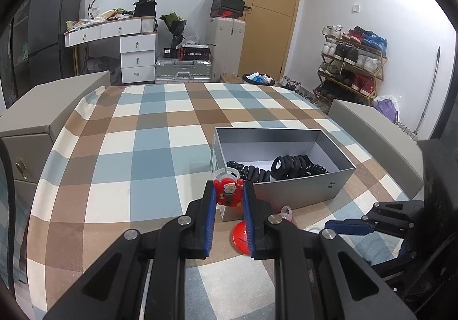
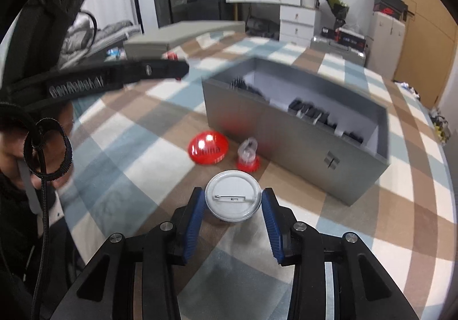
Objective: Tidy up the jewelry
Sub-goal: 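Carry the badge and trinket over the grey box and open both grippers, then withdraw both grippers from the box toward the remaining red items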
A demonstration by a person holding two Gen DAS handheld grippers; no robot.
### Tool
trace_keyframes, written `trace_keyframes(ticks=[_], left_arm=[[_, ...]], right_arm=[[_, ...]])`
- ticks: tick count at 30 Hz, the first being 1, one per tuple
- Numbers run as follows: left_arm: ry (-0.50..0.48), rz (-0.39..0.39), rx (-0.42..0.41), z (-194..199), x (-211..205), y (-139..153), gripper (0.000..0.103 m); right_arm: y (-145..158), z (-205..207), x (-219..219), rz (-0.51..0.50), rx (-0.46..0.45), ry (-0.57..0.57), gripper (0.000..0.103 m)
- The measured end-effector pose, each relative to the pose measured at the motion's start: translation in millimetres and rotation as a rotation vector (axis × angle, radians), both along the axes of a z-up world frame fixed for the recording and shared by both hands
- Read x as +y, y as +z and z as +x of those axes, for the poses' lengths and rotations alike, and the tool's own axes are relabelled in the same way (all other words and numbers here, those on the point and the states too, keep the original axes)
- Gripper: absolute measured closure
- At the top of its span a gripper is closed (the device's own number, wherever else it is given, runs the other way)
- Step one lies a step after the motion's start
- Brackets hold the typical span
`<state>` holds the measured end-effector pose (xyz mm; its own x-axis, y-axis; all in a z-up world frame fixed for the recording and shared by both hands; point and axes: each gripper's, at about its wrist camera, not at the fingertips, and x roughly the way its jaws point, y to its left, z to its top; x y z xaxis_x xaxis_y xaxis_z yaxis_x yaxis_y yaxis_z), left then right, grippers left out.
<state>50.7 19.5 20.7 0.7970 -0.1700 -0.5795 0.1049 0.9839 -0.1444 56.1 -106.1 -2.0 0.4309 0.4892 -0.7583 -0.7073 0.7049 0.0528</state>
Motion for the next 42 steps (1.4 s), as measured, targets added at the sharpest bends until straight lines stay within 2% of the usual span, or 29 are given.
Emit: trace_keyframes(ticks=[9,17,29,31,32,33,34,36,39,42], left_arm=[[-0.019,0.018,-0.020,5.3,-11.5,4.9,0.090],[-0.028,0.017,-0.021,28.4,-25.2,4.2,0.090],[-0.039,0.052,0.027,47.1,-44.4,-10.5,0.089],[-0.037,0.053,0.036,44.1,-43.5,-10.0,0.083],[-0.035,0.046,0.036,42.0,-42.5,-8.8,0.070],[-0.031,0.038,0.033,40.0,-41.1,-7.8,0.058],[-0.022,0.026,0.019,35.4,-38.3,-5.4,0.054],[-0.005,0.006,-0.002,27.3,-33.1,0.1,0.040],[0.021,-0.005,-0.008,20.6,-28.1,4.5,0.026],[0.030,0.005,-0.017,10.8,-23.9,5.5,0.017]], right_arm=[[39.1,20.1,-27.4,0.178,-0.061,-0.128,0.063],[44.2,65.8,-47.7,0.282,0.014,-0.264,0.063],[30.9,79.7,-53.2,0.268,0.042,-0.311,0.061],[31.5,78.7,-57.8,0.283,0.047,-0.317,0.061],[32.8,77.4,-60.2,0.287,0.047,-0.318,0.060],[34.2,77.0,-61.2,0.288,0.045,-0.315,0.054],[37.1,74.7,-63.2,0.292,0.036,-0.305,0.050],[41.5,71.7,-65.3,0.300,0.020,-0.292,0.028],[47.4,62.6,-67.0,0.286,-0.015,-0.275,0.012],[47.5,52.7,-64.5,0.255,-0.026,-0.245,0.001]])
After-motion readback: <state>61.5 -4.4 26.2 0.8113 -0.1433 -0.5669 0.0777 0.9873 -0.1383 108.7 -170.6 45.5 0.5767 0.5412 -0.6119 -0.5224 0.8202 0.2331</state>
